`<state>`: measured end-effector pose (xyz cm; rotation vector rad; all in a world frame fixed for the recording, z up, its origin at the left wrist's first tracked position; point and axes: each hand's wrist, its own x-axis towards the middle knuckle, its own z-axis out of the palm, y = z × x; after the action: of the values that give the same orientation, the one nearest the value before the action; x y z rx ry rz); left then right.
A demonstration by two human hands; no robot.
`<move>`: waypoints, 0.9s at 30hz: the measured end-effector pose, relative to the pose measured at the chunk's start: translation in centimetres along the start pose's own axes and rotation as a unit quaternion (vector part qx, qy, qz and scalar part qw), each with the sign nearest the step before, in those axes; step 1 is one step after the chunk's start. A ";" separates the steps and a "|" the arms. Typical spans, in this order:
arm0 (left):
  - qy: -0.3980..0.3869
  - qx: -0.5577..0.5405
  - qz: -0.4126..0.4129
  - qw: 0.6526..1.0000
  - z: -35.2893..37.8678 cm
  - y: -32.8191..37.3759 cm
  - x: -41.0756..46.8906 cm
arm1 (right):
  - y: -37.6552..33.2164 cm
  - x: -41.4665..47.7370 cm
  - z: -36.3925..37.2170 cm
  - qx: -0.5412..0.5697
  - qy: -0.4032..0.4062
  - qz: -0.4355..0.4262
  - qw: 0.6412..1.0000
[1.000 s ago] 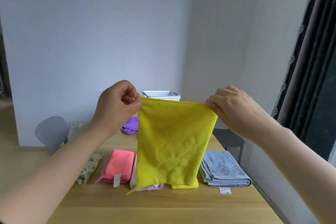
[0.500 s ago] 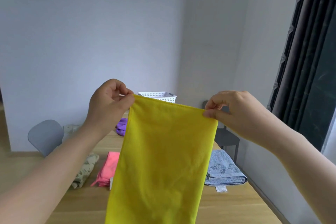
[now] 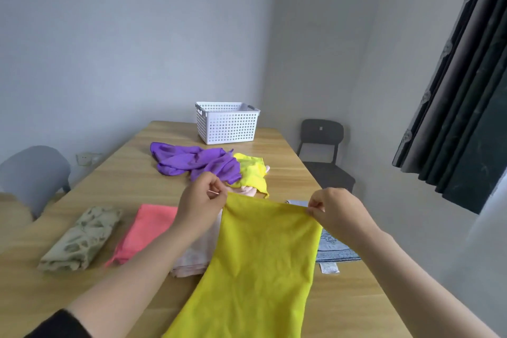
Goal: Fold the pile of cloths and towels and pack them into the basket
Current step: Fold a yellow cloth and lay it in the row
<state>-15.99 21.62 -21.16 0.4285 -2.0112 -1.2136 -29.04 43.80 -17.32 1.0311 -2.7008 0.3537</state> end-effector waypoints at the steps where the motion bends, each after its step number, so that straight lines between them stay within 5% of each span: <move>1: -0.001 0.007 0.001 1.000 0.7 -0.6 0.4 | 0.5 0.4 1.0 -0.005 -0.006 0.004 1.000; 7: -0.022 0.012 0.001 1.000 3.4 -2.6 1.4 | 1.5 1.4 4.8 -0.023 -0.058 0.020 0.998; 16: -0.069 0.034 0.070 0.995 5.3 -1.7 -0.3 | -2.5 1.5 6.7 0.259 -0.029 -0.109 0.959; 27: -0.047 -0.025 0.030 0.998 3.8 -2.0 -2.5 | -3.4 0.9 7.2 0.341 0.021 -0.094 0.935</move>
<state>-17.25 24.50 -25.03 0.2884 -2.0523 -1.2650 -28.34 38.60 -23.36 1.4022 -2.4384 1.3169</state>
